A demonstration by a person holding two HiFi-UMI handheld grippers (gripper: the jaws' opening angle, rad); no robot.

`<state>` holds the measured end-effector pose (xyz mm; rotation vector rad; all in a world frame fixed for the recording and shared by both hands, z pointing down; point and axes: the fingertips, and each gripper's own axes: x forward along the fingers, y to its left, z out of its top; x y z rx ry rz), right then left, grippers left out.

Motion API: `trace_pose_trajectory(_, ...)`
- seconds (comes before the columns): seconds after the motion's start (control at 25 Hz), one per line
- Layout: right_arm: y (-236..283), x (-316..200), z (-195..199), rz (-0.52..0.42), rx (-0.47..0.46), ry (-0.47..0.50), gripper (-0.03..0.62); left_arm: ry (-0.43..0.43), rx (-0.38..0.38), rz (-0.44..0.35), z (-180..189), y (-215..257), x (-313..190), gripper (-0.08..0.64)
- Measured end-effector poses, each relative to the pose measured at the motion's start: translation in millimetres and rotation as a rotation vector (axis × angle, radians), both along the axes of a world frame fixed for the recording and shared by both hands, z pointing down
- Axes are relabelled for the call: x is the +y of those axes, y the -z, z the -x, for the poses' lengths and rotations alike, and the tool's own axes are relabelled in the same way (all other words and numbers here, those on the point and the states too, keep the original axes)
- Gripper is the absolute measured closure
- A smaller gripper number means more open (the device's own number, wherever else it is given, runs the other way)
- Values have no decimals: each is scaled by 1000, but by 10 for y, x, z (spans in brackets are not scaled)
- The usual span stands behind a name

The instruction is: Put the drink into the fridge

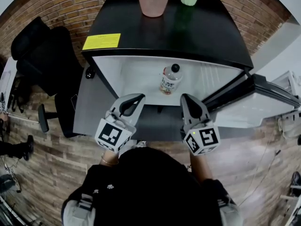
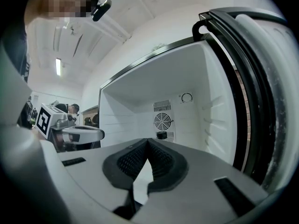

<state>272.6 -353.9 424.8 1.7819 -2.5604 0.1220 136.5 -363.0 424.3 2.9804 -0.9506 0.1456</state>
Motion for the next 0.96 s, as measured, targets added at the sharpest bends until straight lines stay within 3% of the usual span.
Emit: trace_pose_trajectory(0.96, 8, 20, 1, 4, 6, 0, 594, 4, 0, 9, 3, -30, 6, 557)
